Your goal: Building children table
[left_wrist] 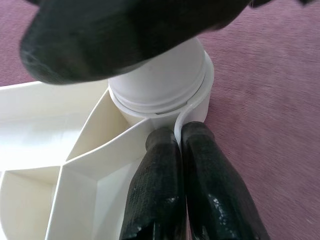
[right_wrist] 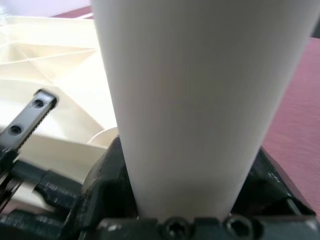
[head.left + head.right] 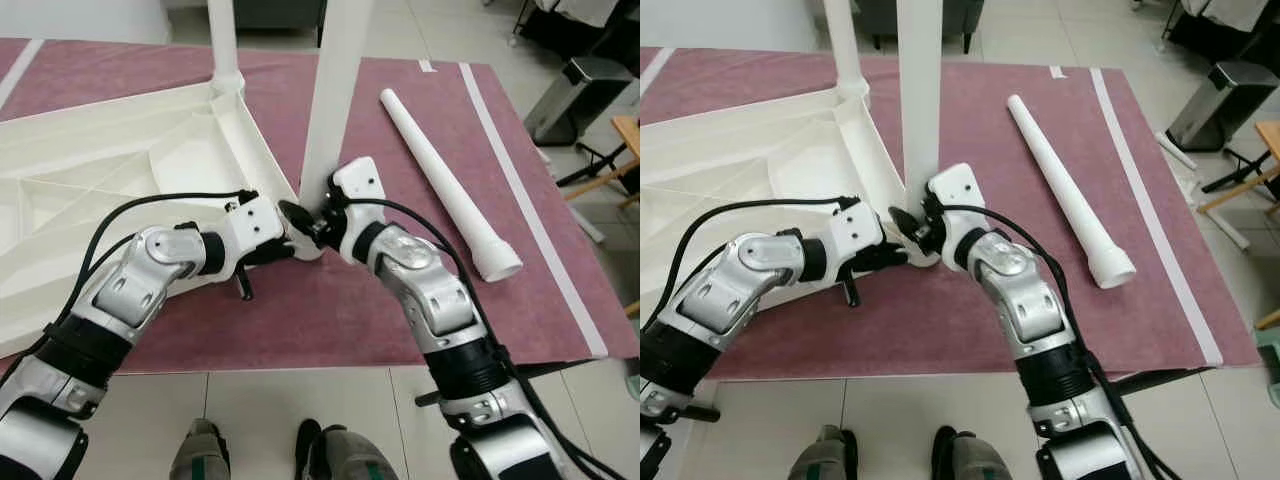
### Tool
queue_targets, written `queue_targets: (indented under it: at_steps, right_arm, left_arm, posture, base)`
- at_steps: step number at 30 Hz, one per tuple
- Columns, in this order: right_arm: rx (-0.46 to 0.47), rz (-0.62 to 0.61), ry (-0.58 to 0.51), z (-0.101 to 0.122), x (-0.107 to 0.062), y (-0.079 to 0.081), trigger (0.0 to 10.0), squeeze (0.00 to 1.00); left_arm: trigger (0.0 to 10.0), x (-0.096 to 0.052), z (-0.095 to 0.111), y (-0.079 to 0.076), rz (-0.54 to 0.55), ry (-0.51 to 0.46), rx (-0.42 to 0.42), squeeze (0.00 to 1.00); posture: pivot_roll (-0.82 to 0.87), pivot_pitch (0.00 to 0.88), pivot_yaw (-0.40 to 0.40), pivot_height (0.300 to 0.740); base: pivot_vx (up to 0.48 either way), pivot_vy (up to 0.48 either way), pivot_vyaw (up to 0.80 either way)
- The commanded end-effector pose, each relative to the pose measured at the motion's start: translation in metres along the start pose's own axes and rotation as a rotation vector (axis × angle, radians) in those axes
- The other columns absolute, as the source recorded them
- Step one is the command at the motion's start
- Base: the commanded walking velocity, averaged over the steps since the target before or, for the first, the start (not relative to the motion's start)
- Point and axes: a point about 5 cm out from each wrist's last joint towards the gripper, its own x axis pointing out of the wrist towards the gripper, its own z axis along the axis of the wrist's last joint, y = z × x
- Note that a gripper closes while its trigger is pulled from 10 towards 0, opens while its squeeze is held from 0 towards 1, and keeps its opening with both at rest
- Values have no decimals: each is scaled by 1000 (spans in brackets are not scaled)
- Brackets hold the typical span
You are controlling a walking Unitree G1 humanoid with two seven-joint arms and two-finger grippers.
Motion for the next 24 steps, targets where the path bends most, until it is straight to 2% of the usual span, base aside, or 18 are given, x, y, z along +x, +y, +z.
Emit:
queue_targets:
  at_steps: [1, 2, 6, 7, 8, 9, 13, 17, 18, 19, 20, 21, 22, 23, 24]
  right_arm:
    - [10, -166, 203, -39, -2, -11, 0, 0]
    - [42, -255, 217, -42, -2, -14, 0, 0]
    - [92, -353, 218, -44, 0, -14, 0, 0]
    - [96, -350, 199, -41, 2, -12, 1725, 0]
    - [96, -350, 199, -41, 2, -12, 1725, 0]
    - [87, -319, 178, -37, 4, -9, 10000, 0]
    - [58, -263, 115, -27, 8, -2, 10000, 0]
    - [47, -257, 95, -24, 8, 0, 10000, 0]
    - [50, -167, 47, -17, 8, 5, 10000, 1000]
    - [50, -167, 47, -17, 8, 5, 10000, 1000]
    - [43, -59, 0, -9, 6, 11, 10000, 0]
    - [43, -59, 0, -9, 6, 11, 10000, 0]
    - [40, 59, -41, -3, 2, 15, 10000, 0]
    - [40, 59, -41, -3, 2, 15, 10000, 0]
    - [18, 168, -74, 2, -4, 17, 10000, 0]
  left_arm:
    - [0, 4, 41, -6, -59, -184, 122, 0]
    - [0, 6, 42, -5, -59, -182, 123, 0]
    - [0, 8, 42, -3, -59, -182, 126, 0]
    - [0, 8, 41, -3, -58, -181, 128, 0]
    - [0, 8, 41, -3, -58, -181, 128, 0]
    - [0, 7, 40, -2, -58, -179, 129, 0]
    - [0, 5, 36, -3, -53, -173, 130, 0]
    - [0, 4, 35, -3, -52, -171, 130, 0]
    - [0, 1, 33, -5, -59, -166, 135, 0]
    - [0, 1, 33, -5, -59, -166, 135, 0]
    - [0, -4, 32, -8, -74, -165, 143, 0]
    - [0, -4, 32, -8, -74, -165, 143, 0]
    - [0, -9, 31, -14, -101, -163, 158, 0]
    - [0, -9, 31, -14, -101, -163, 158, 0]
    - [0, -14, 31, -21, -139, -158, 177, 0]
  posture:
    - [131, 204, -21, 740]
    - [131, 204, -18, 740]
    - [133, 201, -17, 740]
    - [135, 201, -19, 740]
    - [135, 201, -19, 740]
    - [136, 201, -21, 740]
    - [137, 200, -24, 740]
    - [137, 200, -24, 740]
    - [142, 202, -26, 740]
    - [142, 202, -26, 740]
    - [139, 203, -26, 740]
    - [139, 203, -26, 740]
    - [140, 201, -26, 740]
    - [140, 201, -26, 740]
    - [146, 196, -20, 740]
  base:
    - [0, 0, 0]
    - [0, 0, 0]
    - [0, 0, 0]
    - [0, 0, 0]
    - [0, 0, 0]
    - [0, 0, 0]
    - [0, 0, 0]
    - [0, 0, 0]
    - [0, 0, 0]
    - [0, 0, 0]
    - [0, 0, 0]
    - [0, 0, 0]
    - [0, 0, 0]
    - [0, 0, 0]
    - [0, 0, 0]
